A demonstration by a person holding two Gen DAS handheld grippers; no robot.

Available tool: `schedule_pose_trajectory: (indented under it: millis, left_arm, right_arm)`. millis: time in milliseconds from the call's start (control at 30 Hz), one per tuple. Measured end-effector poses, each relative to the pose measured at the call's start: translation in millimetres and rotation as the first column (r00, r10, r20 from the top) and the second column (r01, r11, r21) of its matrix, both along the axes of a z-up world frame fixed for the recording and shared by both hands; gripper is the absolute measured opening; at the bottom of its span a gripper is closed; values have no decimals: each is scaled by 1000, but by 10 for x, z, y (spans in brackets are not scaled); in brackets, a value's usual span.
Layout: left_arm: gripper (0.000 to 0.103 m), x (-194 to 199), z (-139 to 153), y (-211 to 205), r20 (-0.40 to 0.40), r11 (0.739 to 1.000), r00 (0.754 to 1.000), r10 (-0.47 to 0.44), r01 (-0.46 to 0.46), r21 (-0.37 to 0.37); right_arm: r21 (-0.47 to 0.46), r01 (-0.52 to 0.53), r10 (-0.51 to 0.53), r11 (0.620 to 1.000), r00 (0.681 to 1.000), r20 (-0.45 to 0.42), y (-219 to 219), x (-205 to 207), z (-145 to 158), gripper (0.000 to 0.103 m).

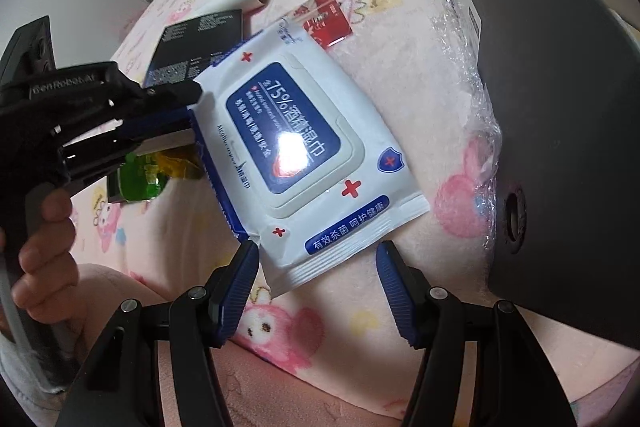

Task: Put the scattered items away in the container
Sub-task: 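Grasp the white alcohol wipes pack with the left gripper and lift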

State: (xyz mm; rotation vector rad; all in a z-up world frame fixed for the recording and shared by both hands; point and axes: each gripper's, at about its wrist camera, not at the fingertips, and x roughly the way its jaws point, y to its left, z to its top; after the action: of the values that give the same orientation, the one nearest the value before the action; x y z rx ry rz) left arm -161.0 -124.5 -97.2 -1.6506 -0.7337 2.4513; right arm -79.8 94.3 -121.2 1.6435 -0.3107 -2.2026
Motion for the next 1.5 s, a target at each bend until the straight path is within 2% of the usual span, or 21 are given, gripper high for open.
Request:
schedule_pose_trajectory:
  millis: [33, 100, 200, 233, 300, 367, 467, 567, 633, 700, 867, 967, 1067, 1133, 1200, 1267, 1333, 1433, 1500]
  left_arm:
    - [15, 8, 10, 32, 2, 1000, 1000, -15, 15, -15]
    - [13, 19, -49, 86, 57, 998, 997, -47, 50, -42]
    - [13, 76, -24, 128, 94, 995, 995, -45, 53, -80]
    - [15, 87, 44, 107, 72, 993, 997, -24, 32, -113]
    - [26, 67, 198, 81, 8, 983, 1000, 11, -10, -184]
    - [31, -23, 248, 72, -27, 977, 1000, 6, -12, -214]
    - [32, -323, 134, 81, -32, 985, 999, -32, 26, -169]
    - [32, -529, 21, 196, -14, 983, 996, -88, 85, -161]
    - [32, -578, -33, 330, -3, 974, 992, -129, 126, -188]
    - [27, -554, -58, 426, 18, 956, 989, -150, 150, -254]
    - [20, -347, -41, 513, 57, 938, 986, -157, 167, -305]
    - [17, -144, -85, 531, 102, 939, 984, -149, 173, -297]
    - [17, 44, -149, 612, 182, 924, 966, -182, 231, -306]
    - [19, 104, -104, 605, 184, 928, 964, -190, 238, -288]
    - [26, 106, -49, 508, 161, 954, 974, -160, 195, -230]
    - [26, 76, -76, 394, 156, 977, 980, -121, 145, -154]
    - [28, 35, -179, 308, 173, 986, 982, -80, 104, -133]
    - [36, -11, -280, 289, 206, 990, 976, -73, 95, -100]
    - [36, -39, -332, 290, 226, 992, 971, -73, 94, -82]
  right_arm:
    - [-2, 1, -1, 1000, 1000, 0, -1, 7, 0, 58]
    - [-10, 1, -1, 1000, 1000, 4, -2, 21, -2, 57]
    - [-18, 7, -7, 1000, 1000, 7, 24, 46, 28, 54]
    - [-17, 14, -14, 1000, 1000, 9, 57, 55, 37, 54]
    - [1, 29, -29, 1000, 1000, 4, 103, 53, 22, 54]
    - [21, 42, -42, 999, 999, -3, 108, 27, -5, 54]
    - [14, 46, -46, 999, 999, -5, 98, -7, -10, 54]
    - [7, 42, -42, 999, 999, -18, 113, -17, -2, 54]
    - [1, 41, -40, 999, 999, -31, 122, -29, -3, 53]
    - [-3, 42, -42, 999, 999, -34, 122, -36, -13, 54]
    - [-2, 37, -37, 999, 998, -41, 113, -33, -23, 54]
    - [7, 48, -48, 999, 999, -22, 158, -32, -21, 54]
    - [23, 72, -72, 997, 997, 8, 230, -31, -21, 54]
    - [15, 77, -77, 997, 997, 20, 284, -31, -19, 54]
    - [15, 76, -76, 997, 997, 28, 308, -31, -27, 54]
    - [23, 71, -71, 997, 997, 30, 293, -33, -34, 54]
    - [34, 64, -65, 997, 998, 27, 273, -34, -43, 54]
    - [41, 57, -57, 998, 998, 6, 245, -32, -57, 55]
    - [42, 52, -52, 998, 999, -6, 228, -30, -64, 55]
